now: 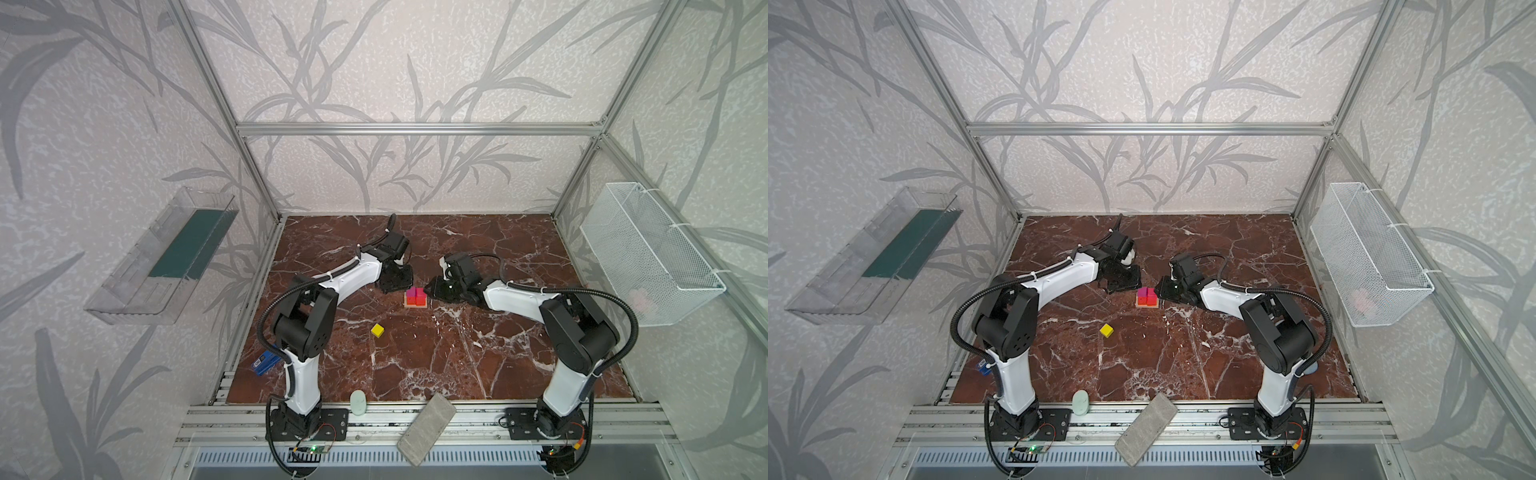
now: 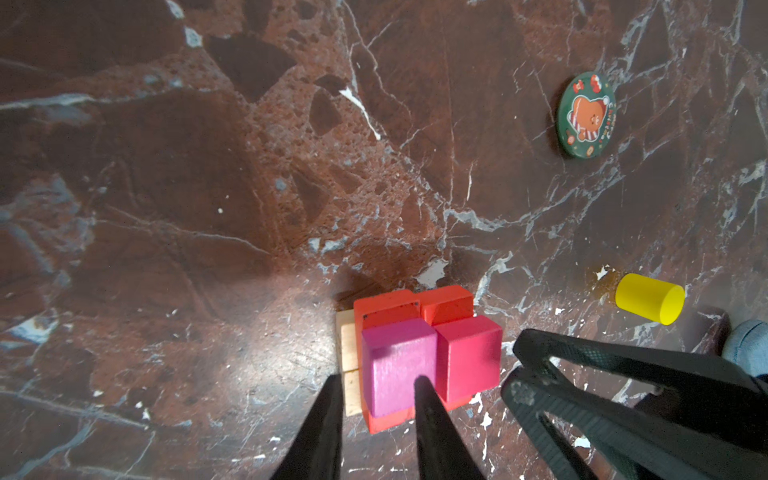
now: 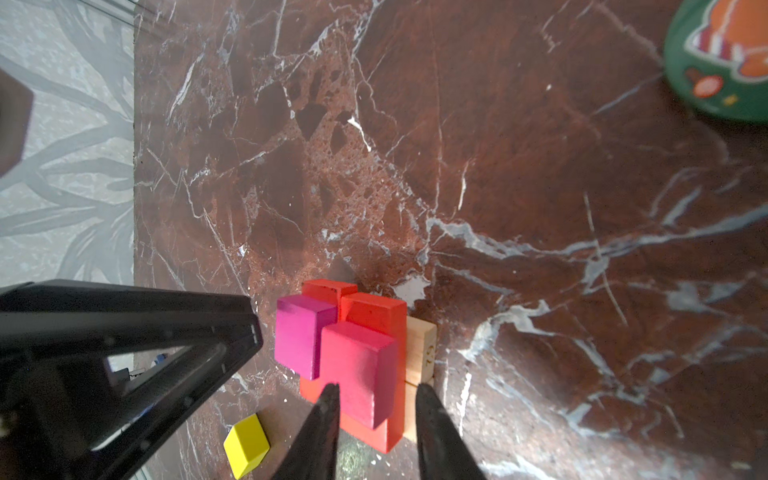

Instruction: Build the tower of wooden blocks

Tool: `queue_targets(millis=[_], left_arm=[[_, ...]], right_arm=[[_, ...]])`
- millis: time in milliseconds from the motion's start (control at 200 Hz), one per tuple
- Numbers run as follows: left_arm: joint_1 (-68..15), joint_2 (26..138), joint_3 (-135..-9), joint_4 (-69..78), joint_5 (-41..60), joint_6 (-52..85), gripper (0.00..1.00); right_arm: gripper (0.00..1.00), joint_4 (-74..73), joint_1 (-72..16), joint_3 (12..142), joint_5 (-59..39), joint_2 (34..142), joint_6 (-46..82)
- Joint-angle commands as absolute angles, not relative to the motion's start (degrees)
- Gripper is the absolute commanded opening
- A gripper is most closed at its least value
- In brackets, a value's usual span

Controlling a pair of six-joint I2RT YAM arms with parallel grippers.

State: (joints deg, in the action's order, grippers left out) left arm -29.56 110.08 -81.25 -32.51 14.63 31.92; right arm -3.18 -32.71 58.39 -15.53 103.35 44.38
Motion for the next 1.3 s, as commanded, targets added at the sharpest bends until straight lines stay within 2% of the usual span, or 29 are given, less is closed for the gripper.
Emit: queue_targets(millis=[0, 1295], left_arm=[[-29.66, 110.41, -80.66, -34.0, 13.62, 31.25, 0.29], [-30.59, 112.94, -82.22, -33.66, 15.21, 31.72, 0.27]], right_arm=[[0.31, -3.69, -33.17, 60.34, -16.04, 104.23, 44.42], [0.21, -3.5, -33.99, 61.52, -16.44, 105.56, 44.57]])
